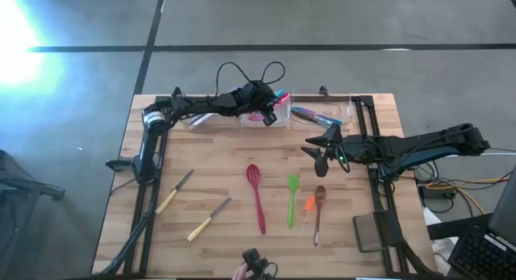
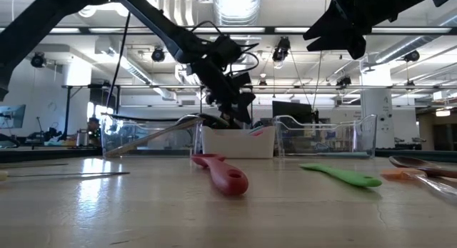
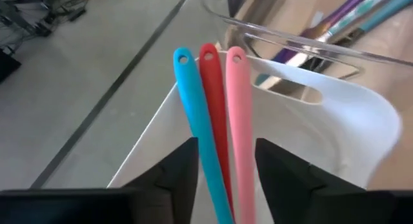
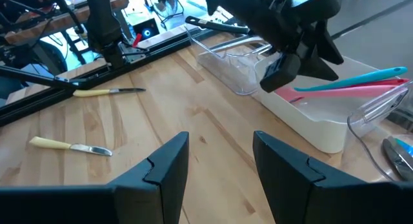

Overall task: Pick & Place Kitchen Items
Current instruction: Put the left yellow table knife into the right transparent bin

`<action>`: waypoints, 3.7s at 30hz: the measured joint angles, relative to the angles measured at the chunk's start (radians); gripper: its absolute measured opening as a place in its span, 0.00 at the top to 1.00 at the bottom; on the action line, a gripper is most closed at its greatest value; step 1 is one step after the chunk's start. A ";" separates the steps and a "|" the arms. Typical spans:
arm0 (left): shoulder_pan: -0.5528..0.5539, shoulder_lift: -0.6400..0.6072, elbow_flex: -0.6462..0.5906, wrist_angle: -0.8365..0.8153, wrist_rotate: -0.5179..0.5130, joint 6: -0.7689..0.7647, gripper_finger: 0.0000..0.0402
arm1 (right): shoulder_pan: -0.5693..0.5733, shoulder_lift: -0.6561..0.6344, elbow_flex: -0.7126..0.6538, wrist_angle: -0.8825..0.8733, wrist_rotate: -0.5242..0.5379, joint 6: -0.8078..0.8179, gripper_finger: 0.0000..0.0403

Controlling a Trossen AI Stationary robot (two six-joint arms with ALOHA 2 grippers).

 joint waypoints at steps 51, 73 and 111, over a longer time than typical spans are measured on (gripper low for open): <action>0.042 -0.738 -0.428 -0.955 -0.391 -0.158 0.58 | 0.000 0.000 -0.018 0.013 -0.011 0.019 0.59; 0.114 -0.662 -0.559 -0.722 -0.332 -0.054 0.58 | 0.000 0.000 -0.024 0.012 -0.011 0.019 0.59; -0.116 -1.080 -0.556 -1.202 0.252 -0.515 0.58 | 0.000 0.000 -0.024 0.008 -0.010 0.023 0.59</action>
